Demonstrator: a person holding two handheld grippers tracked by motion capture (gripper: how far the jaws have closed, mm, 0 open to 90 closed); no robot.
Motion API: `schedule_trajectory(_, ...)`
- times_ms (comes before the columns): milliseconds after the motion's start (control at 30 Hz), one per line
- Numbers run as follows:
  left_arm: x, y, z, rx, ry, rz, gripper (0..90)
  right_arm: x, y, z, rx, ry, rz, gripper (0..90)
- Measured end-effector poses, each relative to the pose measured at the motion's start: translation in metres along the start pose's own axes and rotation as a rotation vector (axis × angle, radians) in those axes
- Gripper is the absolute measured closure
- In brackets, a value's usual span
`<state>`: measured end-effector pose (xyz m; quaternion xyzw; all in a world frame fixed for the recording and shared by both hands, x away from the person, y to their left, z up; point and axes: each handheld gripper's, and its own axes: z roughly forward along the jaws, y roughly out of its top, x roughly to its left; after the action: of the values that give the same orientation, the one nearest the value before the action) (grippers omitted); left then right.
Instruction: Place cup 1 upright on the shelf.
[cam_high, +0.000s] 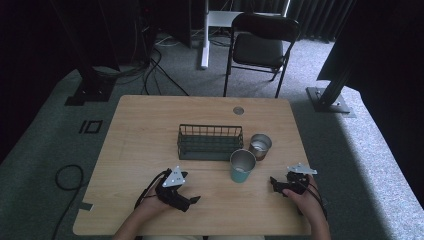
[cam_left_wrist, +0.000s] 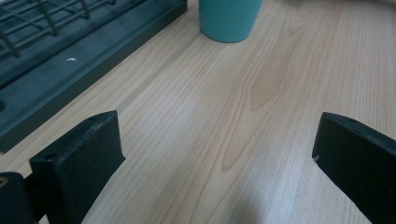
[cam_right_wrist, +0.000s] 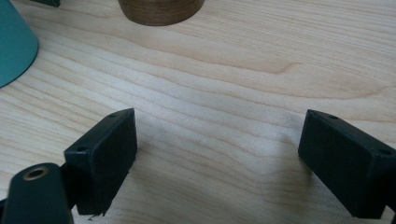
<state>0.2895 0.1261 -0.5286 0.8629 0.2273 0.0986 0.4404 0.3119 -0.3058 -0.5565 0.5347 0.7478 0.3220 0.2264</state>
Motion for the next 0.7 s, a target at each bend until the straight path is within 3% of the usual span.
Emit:
schedule_trajectory(333,-0.004,0.011,0.02,0.006,-0.025,0.009,2.2,0.0,0.0,0.0,0.001,0.0,0.0,11.3)
schedule_trajectory(700,-0.006,0.029,0.031,-0.008,-0.052,0.03,2.2,0.0,0.0,0.0,0.002,0.0,0.002,11.3)
